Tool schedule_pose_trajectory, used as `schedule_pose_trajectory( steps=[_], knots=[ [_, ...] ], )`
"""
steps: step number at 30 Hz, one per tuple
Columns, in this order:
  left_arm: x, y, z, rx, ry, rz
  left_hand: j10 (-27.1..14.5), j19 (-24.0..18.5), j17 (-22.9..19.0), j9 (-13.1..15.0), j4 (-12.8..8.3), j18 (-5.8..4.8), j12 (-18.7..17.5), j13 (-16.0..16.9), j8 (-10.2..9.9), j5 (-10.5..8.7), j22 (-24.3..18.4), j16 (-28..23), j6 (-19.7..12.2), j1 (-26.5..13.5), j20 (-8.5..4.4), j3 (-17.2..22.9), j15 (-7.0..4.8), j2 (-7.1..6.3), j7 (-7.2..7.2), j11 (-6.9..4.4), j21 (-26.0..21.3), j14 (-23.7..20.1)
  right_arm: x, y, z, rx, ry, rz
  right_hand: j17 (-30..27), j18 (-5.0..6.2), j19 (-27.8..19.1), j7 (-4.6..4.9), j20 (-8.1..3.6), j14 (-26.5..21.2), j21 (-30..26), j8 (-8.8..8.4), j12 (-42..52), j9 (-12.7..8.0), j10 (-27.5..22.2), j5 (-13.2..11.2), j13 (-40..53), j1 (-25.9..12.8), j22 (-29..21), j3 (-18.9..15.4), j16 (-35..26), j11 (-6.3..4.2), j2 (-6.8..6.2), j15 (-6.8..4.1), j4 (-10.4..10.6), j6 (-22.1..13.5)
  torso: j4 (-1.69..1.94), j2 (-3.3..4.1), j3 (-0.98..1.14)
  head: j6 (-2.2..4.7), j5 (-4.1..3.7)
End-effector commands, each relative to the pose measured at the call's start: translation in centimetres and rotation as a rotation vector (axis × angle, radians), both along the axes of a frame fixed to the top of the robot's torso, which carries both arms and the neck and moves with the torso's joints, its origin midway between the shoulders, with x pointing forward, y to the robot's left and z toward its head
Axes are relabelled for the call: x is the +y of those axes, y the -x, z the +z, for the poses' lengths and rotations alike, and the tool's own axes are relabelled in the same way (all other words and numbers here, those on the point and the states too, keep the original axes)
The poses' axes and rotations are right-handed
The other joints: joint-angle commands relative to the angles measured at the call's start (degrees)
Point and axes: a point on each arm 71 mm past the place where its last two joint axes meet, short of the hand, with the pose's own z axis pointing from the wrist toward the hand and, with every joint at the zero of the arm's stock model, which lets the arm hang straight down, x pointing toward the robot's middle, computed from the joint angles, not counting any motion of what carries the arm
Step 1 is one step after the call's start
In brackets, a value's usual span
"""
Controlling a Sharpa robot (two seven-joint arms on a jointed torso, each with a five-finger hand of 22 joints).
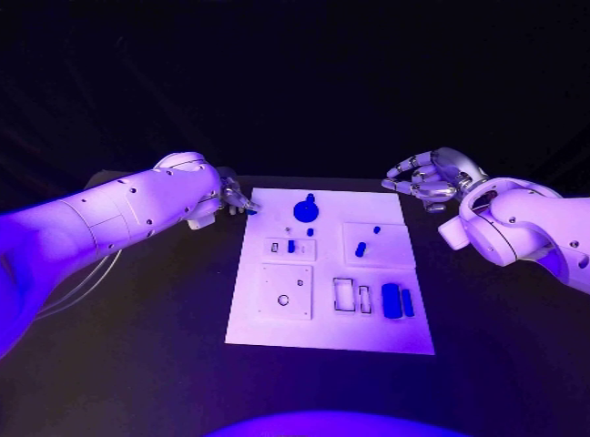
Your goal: Assemble the parts on the task board
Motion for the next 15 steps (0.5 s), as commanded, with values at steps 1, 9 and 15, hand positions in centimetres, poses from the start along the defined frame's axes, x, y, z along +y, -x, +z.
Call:
schedule_pose_trajectory(
  steps=[1, 9, 15],
  knots=[
    [-0.27, -0.1, 0.06, -0.012, -0.019, 0.003, 1.73, 1.4, 6.05, -0.2, -0.47, -1.73, 1.1, 0.74, -0.18, 1.45, 1.36, 1.06, 0.8, 0.13, 0.03, -2.67, -0.43, -0.7, -0.3, -0.8, 1.45, 2.74, 0.12, 0.03, -0.02, 0.0, 0.0, 0.005, 4.35, 1.3, -0.43, -0.11, -0.28, 2.76, -1.06, 1.1, -0.36, 0.67, -0.53, 1.22, -0.21, -1.81, 5.13, 0.6, -0.98, -0.27, -0.51, -0.44, 0.55, -0.46, 0.02, 0.0, -0.02, -0.03, -0.03],
    [-0.59, -0.21, 0.04, -0.028, -0.055, 0.016, 4.02, 2.9, 7.69, 0.64, -0.36, -2.18, 3.99, 3.31, 1.98, 1.46, 3.5, 1.9, 2.01, 0.41, -0.71, -8.29, -1.28, 1.15, -1.34, -1.76, 2.84, 3.6, 0.14, 0.02, -0.02, 0.0, 0.001, 0.006, 4.35, 1.3, -0.43, -0.11, -0.28, 2.76, -1.06, 1.1, -0.36, 0.67, -0.53, 1.22, -0.21, -1.81, 5.13, 0.6, -0.98, -0.27, -0.51, -0.44, 0.55, -0.46, 0.0, -0.03, 0.01, -0.02, -0.04],
    [-0.86, -0.17, -0.06, -0.019, -0.071, 0.01, 8.24, 3.98, 8.8, 1.25, -0.36, -2.54, 8.15, 10.12, 3.91, 1.45, 5.12, 2.42, 2.91, 1.28, -1.32, -12.19, -2.03, 2.7, -2.24, -2.59, 3.89, 4.14, 0.14, 0.02, -0.03, 0.001, 0.001, 0.006, 4.35, 1.3, -0.43, -0.11, -0.28, 2.76, -1.06, 1.1, -0.36, 0.67, -0.53, 1.22, -0.21, -1.81, 5.13, 0.6, -0.98, -0.27, -0.51, -0.44, 0.55, -0.46, 0.0, -0.02, 0.03, -0.1, -0.06]
  ],
)
